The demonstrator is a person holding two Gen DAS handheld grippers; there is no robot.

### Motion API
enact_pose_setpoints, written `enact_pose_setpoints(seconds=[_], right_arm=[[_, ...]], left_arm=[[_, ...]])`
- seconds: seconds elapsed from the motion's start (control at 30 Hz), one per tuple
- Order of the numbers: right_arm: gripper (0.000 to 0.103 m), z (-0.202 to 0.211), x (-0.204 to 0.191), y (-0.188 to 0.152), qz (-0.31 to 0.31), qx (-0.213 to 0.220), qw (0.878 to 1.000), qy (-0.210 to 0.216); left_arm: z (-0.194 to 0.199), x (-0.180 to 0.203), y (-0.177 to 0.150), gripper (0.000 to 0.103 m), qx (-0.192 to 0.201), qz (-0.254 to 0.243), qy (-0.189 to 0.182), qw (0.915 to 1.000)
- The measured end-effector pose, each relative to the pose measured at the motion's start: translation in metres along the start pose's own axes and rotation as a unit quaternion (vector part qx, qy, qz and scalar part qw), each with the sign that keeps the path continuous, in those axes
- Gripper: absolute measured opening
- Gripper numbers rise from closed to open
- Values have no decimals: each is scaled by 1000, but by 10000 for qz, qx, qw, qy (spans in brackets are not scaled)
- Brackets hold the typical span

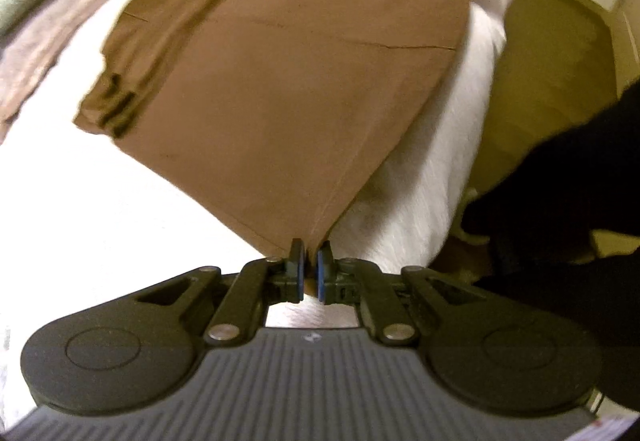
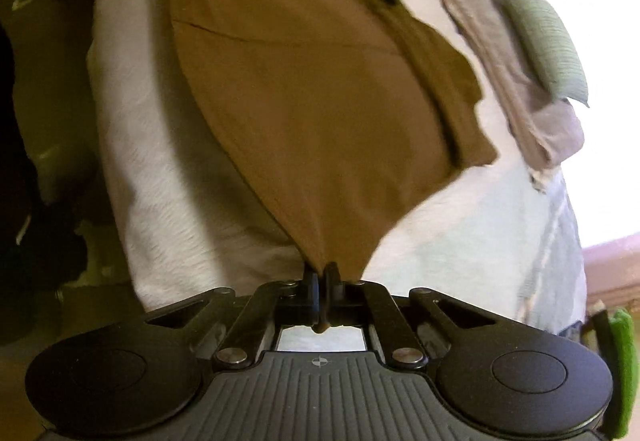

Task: Fold large clothes
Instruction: 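Grasp the shirt's side edge with the right gripper while the left gripper holds the hem, then lift the shirt with both grippers and fold it over onto itself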

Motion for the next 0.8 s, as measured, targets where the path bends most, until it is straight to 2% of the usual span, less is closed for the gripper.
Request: enact_pose_setpoints(seconds=[0.13, 0.23, 0.43, 0.67, 0.73, 0.8], right_arm=[[0, 26, 13, 23, -16, -70, 10000, 36], [0, 35, 22, 27, 85, -127, 9998, 153], [0, 55, 24, 25, 81, -255, 9994, 235], [0, 87, 8, 32, -58, -457, 9976, 508], [0, 93, 7, 36, -141, -518, 9969, 570], [0, 93, 19, 42, -143, -495, 9971, 567]], left_arm=[[20, -2, 16, 3, 171, -84, 98, 9998], [31, 9, 22, 2, 249, -286, 123, 9992], [49, 20, 26, 2, 388, -3, 207, 9990], [60, 29, 18, 2, 311, 261, -60, 9992], [58, 19, 18, 2, 293, 319, -109, 9990], [53, -5, 23, 2, 348, 591, -77, 9976]])
Point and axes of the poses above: each gripper's, at about its wrist camera, not at the fingertips, and z roughly against the way its jaws point, x to its right, y to its top, the point moved 5 cm from there along -z, roughly the way its jaws point, and after that the axes turned 14 degrees about x, right-handed, at the moved point
